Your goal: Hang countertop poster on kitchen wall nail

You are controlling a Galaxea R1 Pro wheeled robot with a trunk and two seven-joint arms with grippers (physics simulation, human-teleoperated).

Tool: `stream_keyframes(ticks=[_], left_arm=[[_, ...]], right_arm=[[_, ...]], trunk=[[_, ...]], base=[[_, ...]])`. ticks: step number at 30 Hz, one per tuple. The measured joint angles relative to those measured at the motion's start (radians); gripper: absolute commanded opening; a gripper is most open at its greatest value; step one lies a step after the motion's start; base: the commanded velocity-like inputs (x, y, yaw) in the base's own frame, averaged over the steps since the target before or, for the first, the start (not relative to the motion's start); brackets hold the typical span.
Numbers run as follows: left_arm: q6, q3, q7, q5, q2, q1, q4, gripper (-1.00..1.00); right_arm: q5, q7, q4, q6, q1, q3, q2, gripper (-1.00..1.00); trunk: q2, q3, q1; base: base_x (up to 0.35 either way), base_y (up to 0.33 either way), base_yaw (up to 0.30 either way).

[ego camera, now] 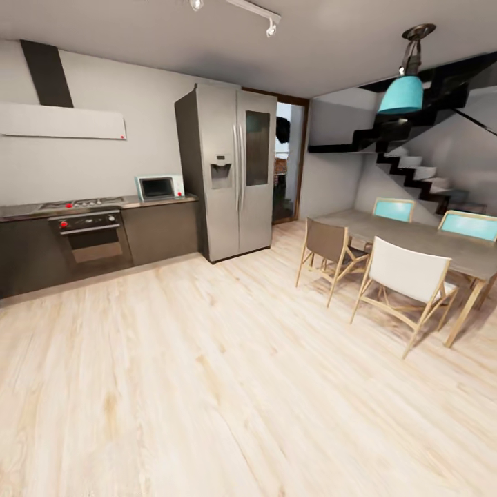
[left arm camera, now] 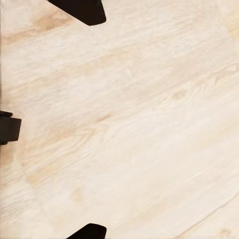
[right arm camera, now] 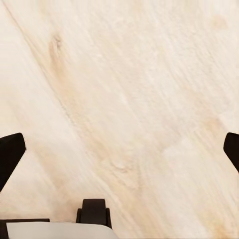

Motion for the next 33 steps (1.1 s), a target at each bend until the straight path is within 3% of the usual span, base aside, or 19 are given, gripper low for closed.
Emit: stream_keyframes(ticks=[33], left_arm=[[0.0, 0.0, 0.0, 0.0, 0.0, 0.0, 0.0, 1.0]], right_arm=[[0.001, -0.001, 0.0, 0.0, 0.0, 0.001, 0.004, 1.0]], trunk=[[0.0, 0.0, 0.0]], base=[[0.0, 0.0, 0.293]])
